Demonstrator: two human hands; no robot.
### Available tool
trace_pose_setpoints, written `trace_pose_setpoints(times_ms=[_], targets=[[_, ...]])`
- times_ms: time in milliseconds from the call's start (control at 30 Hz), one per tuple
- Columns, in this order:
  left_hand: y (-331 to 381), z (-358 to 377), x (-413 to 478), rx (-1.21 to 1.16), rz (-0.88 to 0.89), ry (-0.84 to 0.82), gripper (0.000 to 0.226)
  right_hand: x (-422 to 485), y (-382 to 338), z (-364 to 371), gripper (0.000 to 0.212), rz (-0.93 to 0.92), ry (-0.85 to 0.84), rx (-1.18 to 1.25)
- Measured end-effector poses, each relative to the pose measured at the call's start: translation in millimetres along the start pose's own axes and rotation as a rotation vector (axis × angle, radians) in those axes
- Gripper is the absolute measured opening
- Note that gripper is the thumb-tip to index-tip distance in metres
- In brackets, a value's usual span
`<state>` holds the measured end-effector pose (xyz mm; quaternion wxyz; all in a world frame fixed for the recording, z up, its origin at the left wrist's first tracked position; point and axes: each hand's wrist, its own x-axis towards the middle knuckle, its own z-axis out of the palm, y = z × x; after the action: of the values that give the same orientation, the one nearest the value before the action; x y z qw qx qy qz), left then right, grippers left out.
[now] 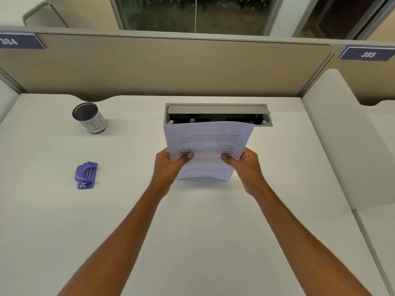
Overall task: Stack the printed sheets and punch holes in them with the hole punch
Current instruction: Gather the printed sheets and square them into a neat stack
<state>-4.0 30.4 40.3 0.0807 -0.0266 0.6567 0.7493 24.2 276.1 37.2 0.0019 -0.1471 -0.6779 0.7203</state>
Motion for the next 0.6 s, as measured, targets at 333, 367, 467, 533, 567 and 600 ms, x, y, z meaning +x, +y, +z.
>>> trace_pose_setpoints(times_ms=[333, 367, 467, 533, 567, 600], targets=[[0.5, -4.6, 1.3, -0.021, -0.021, 0.021, 0.034, -1.1, 15.7, -11.6, 0.031, 0.035, -0.037, -0.008], [2.8, -6.1, 2.5, -0.044, -0.017, 0.028, 0.037, -1.4, 16.7, -15.8, 0.029, 0.041, -0.037, -0.008], [12.4, -10.2, 7.0, -0.143, -0.022, 0.068, 0.047, -3.5, 20.0, -27.1, 0.025, 0.063, -0.022, 0.009], [18.4, -10.9, 9.1, -0.219, -0.026, 0.078, 0.040, -6.0, 21.7, -30.2, 0.026, 0.074, -0.019, 0.044], [21.0, -9.9, 9.2, -0.247, -0.025, 0.073, 0.036, -7.1, 21.7, -29.8, 0.028, 0.079, -0.020, 0.083], [23.0, -8.4, 8.7, -0.270, -0.022, 0.065, 0.034, -8.3, 21.4, -27.9, 0.032, 0.087, -0.023, 0.136]])
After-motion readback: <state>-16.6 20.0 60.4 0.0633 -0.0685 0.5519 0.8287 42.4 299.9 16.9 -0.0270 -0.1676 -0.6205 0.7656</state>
